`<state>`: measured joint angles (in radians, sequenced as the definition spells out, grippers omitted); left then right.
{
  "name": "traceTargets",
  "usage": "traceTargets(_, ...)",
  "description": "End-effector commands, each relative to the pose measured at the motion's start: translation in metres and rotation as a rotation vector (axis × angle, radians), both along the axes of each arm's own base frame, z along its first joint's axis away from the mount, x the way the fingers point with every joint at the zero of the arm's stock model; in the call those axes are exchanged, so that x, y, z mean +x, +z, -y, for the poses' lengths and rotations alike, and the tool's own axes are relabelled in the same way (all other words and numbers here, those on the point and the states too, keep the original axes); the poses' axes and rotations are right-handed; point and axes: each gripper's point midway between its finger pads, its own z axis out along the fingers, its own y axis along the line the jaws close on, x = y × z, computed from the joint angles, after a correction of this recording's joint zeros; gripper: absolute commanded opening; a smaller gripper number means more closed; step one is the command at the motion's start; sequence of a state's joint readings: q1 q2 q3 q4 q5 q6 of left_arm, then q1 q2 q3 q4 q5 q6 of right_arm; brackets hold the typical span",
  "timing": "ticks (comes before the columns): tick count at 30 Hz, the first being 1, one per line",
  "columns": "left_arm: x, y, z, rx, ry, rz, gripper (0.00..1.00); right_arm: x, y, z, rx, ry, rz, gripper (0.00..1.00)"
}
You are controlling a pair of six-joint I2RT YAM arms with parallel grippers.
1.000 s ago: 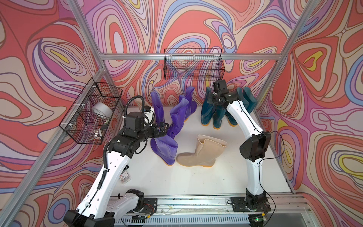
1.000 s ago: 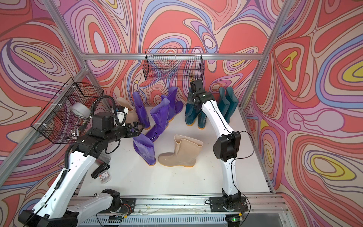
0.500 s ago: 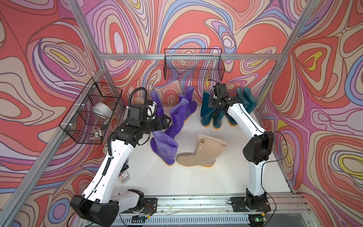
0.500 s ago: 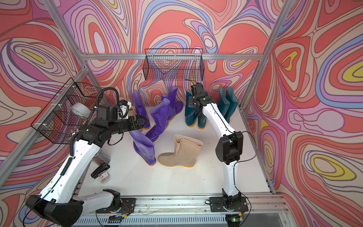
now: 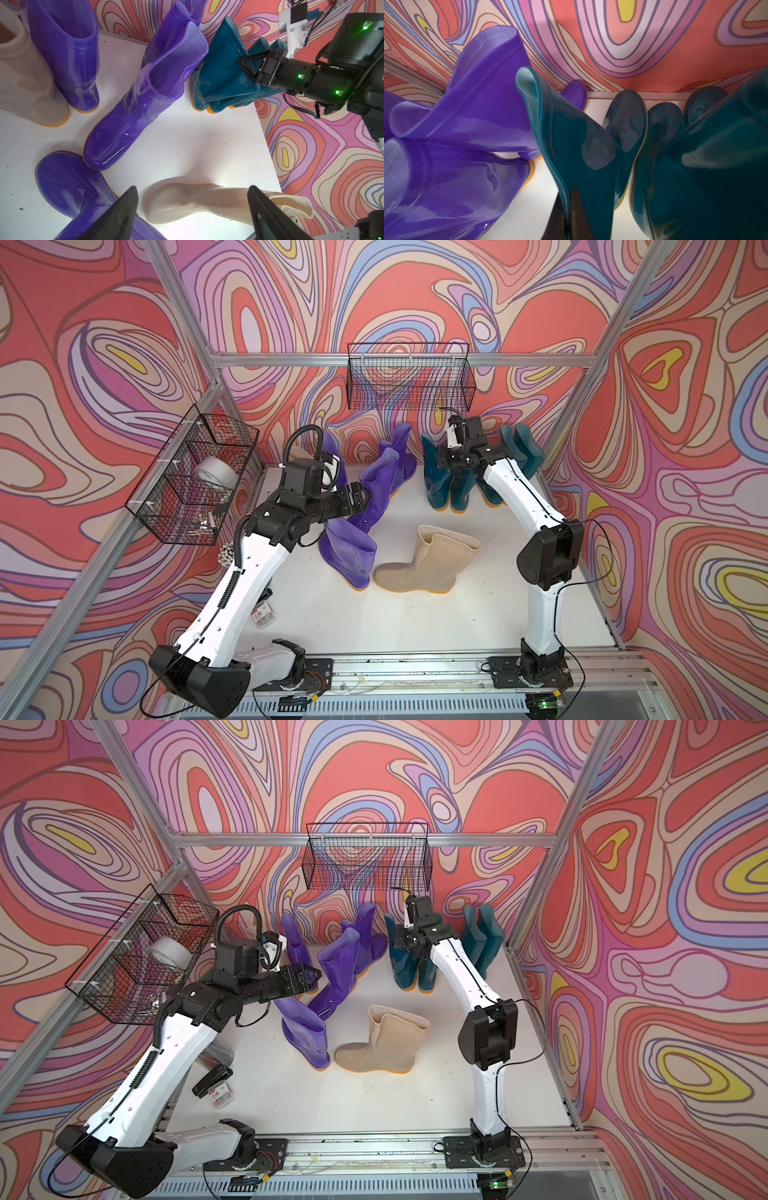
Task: Match and arrange rain boots in pairs
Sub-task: Pair a pair of rain boots at the center of the board.
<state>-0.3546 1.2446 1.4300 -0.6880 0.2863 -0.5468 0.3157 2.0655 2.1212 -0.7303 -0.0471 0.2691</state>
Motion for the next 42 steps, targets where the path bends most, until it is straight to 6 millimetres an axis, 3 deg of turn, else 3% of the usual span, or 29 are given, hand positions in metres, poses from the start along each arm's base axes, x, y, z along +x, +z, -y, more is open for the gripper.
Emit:
traceTargets(1, 0.001, 0.002, -0.002, 0.009, 0.012, 0.01, 0.85, -0.007, 0.014, 0.0, 0.076, -0.009, 0.016, 0.0)
traceTargets(9, 0.001, 0.003, -0.003, 0.028, 0.007, 0.024, 0.85, -0.009, 0.042, -0.016, 0.134, 0.039, 0.077, 0.0)
traceTargets(14, 0.0, 0.0, -0.002, 0.027, -0.002, 0.013, 0.85, 0.0, 0.036, -0.013, 0.107, 0.018, 0.052, 0.0)
traceTargets(19, 0.0, 0.002, -0.005, 0.043, 0.005, 0.026, 0.86, -0.002, 0.065, -0.017, 0.147, 0.02, 0.115, 0.0)
traceTargets(26, 0.0, 0.001, -0.003, 0.035, -0.001, 0.022, 0.85, 0.01, 0.043, -0.007, 0.094, -0.018, 0.074, 0.0)
traceTargets(32, -0.001, 0.002, -0.005, 0.046, 0.0, 0.026, 0.85, 0.022, 0.064, 0.007, 0.097, -0.042, 0.122, 0.0)
traceTargets(39, 0.001, 0.003, -0.003, 0.04, -0.002, 0.028, 0.86, 0.034, 0.065, 0.016, 0.084, -0.075, 0.134, 0.0)
traceTargets(42, 0.002, 0.001, -0.001, 0.034, -0.007, 0.021, 0.85, 0.037, 0.056, 0.019, 0.075, -0.093, 0.121, 0.0)
